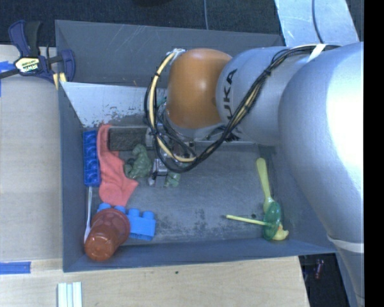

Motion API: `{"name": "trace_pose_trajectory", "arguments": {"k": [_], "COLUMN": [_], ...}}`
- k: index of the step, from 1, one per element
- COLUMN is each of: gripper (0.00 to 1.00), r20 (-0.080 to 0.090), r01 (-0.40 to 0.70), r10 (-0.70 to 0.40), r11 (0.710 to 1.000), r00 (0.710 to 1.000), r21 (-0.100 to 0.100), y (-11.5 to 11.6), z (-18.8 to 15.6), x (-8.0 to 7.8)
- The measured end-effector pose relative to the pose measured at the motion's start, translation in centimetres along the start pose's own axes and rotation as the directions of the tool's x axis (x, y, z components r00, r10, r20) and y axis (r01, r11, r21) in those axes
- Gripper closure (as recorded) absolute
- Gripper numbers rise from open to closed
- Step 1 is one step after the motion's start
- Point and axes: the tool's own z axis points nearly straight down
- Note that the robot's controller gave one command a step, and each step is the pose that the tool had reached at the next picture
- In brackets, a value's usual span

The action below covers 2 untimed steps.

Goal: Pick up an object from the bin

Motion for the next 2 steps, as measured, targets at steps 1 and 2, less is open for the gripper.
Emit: {"name": "trace_pose_trajectory", "arguments": {"k": [1,2], "gripper": [1.0,1.0], "r20": [0.008,0.008], "r01": [0.358,0.357], "r10": [-0.358,-0.357], "r11": [0.934,0.934], "r00": [0.934,0.934], "r21": [-0.001,-0.001], "y": [-1.09,-1.08], "z": [1.25,1.25], "x": [-1.7,-1.7]}}
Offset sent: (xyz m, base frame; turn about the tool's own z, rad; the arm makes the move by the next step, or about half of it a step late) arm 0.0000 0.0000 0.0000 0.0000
